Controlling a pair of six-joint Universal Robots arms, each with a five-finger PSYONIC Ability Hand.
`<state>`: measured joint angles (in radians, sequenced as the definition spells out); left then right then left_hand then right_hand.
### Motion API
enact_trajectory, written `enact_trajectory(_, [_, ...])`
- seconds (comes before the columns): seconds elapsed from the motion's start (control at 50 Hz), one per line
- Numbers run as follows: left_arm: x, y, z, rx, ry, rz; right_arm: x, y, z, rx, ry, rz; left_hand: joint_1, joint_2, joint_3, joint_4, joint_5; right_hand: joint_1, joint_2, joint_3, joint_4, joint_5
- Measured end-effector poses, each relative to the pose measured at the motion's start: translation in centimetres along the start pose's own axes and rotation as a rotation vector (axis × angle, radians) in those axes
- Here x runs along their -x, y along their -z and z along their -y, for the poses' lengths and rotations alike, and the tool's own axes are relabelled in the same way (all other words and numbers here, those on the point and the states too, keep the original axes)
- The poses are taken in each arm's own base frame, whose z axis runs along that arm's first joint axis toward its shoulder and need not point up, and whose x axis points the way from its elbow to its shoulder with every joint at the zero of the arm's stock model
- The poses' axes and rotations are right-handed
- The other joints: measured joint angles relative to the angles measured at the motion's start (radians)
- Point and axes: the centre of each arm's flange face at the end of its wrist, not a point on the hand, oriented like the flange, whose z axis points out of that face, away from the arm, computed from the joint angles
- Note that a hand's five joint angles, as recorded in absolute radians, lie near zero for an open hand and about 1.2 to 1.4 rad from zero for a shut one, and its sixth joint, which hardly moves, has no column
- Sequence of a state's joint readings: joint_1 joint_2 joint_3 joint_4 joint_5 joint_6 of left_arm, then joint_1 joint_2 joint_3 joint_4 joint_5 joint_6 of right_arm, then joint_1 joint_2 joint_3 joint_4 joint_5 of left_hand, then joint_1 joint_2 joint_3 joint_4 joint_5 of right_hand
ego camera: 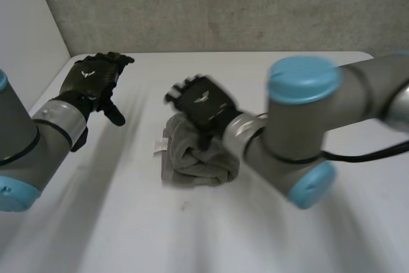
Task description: Fold the towel.
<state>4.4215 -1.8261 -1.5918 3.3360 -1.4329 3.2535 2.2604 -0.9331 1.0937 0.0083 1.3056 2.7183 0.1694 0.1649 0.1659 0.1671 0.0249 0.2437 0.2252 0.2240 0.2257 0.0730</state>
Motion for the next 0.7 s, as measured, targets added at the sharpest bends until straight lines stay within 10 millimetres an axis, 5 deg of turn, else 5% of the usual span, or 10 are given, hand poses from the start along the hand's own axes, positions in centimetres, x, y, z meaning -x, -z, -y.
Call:
enact_trajectory(0.16, [-3.4, -1.2, 1.1, 0.025, 0.122, -0.090, -5.8, 3.9, -2.1, 0.042, -0.300, -0.177, 0.000, 0.000, 0.000, 0.000, 0.000, -0.058, -0.055, -0.055, -0.051, -0.043])
enact_trajectory(0.4, [-10.6, -2.2, -2.1, 0.146, 0.166, -0.182, -8.1, 4.9, -5.6, 0.130, -0.494, -0.256, 0.003, 0.005, 0.002, 0.002, 0.000, -0.062, -0.055, -0.057, -0.052, -0.045])
enact_trajectory(0.58, [-10.5, -2.5, -6.0, 0.244, 0.125, -0.076, -7.7, 3.2, -6.6, 0.166, -0.501, -0.227, 0.003, 0.005, 0.002, 0.003, 0.000, -0.062, -0.055, -0.058, -0.052, -0.045])
enact_trajectory(0.7, [-8.6, -1.6, -8.9, 0.346, 0.073, -0.013, -5.8, 0.8, -7.4, 0.214, -0.504, -0.157, 0.000, 0.004, 0.002, 0.001, 0.000, -0.062, -0.055, -0.058, -0.052, -0.045])
